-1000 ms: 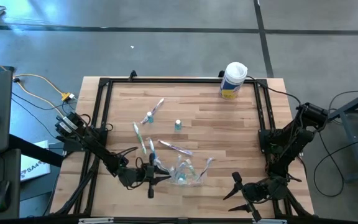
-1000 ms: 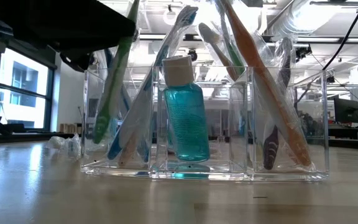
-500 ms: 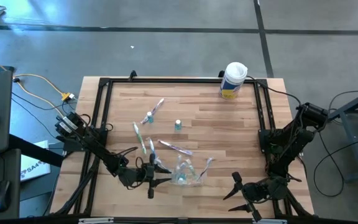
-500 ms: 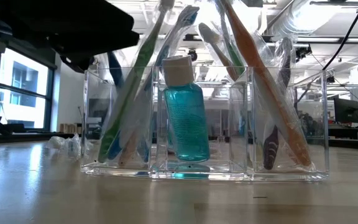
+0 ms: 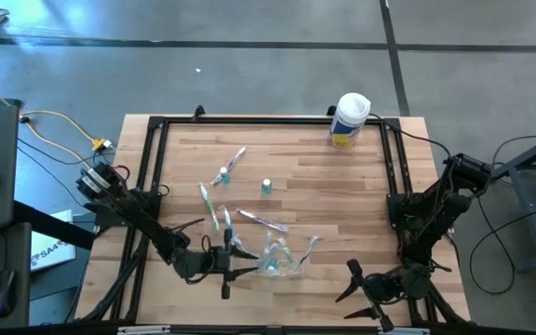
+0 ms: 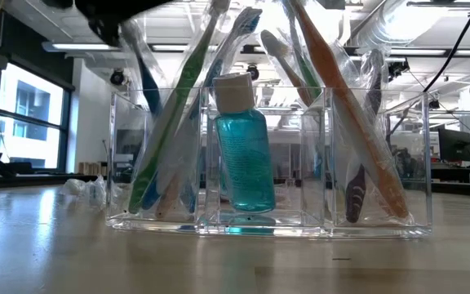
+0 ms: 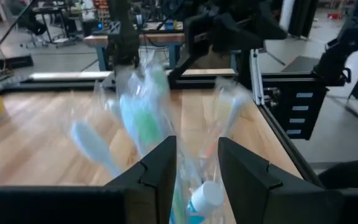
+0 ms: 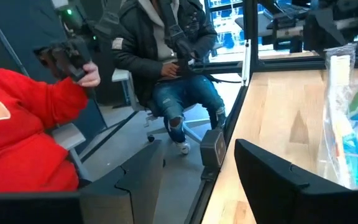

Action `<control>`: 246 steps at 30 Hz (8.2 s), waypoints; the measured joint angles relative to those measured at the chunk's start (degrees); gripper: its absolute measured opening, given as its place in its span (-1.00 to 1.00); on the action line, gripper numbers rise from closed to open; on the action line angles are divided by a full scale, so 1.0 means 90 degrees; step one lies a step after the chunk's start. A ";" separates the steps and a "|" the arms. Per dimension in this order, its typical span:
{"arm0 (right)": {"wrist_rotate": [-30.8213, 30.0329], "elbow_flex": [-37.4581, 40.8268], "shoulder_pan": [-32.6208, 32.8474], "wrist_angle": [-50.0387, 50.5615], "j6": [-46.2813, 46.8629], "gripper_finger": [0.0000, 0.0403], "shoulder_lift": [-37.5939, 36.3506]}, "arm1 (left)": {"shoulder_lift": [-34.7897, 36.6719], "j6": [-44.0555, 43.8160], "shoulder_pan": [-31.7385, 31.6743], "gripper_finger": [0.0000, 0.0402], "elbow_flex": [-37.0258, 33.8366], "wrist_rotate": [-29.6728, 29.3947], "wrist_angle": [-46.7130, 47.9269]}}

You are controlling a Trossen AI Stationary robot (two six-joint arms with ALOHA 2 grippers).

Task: Pick & Place toothbrushing station
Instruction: Put the mouthwash into the transparent organizer

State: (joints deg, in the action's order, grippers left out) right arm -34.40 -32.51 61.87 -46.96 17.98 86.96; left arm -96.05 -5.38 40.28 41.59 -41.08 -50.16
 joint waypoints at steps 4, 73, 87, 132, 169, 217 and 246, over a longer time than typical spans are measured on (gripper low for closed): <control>0.0024 0.0000 0.0001 0.0001 0.0006 -0.04 0.0000 | 0.0588 0.0119 0.0178 -0.40 0.0126 -0.0003 0.0907; 0.1523 -0.1598 -0.5793 0.6111 -0.1502 -0.04 -0.4535 | 0.6319 -0.0775 -0.1362 -0.40 0.0298 -0.1169 0.7569; 0.3126 -0.1615 -0.6898 0.5803 -0.1231 -0.04 -0.3566 | 0.6127 -0.1288 -0.3908 -0.40 0.0303 0.1373 0.9102; 0.3366 -0.1613 -0.6875 0.6399 -0.0950 -0.04 -0.3565 | 0.4845 -0.0105 -0.5683 0.01 0.0298 0.3336 0.9042; 0.3370 -0.1610 -0.6875 0.6711 -0.0841 -0.04 -0.3565 | 0.2788 -0.5187 -0.5689 0.36 0.0301 0.2555 0.8833; 0.3391 -0.1608 -0.6875 0.7055 -0.0809 -0.04 -0.3568 | 0.1921 -0.5611 -0.5719 -0.24 0.0298 0.1858 0.8118; 0.3396 -0.1608 -0.6874 0.7363 -0.0798 -0.04 -0.3568 | 0.2314 -0.4809 -0.5143 -0.52 0.2089 0.1768 1.0688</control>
State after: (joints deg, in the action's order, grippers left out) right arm -3.84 -46.98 0.00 19.31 10.79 54.85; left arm -75.23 -48.66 -6.00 60.39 -25.17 46.03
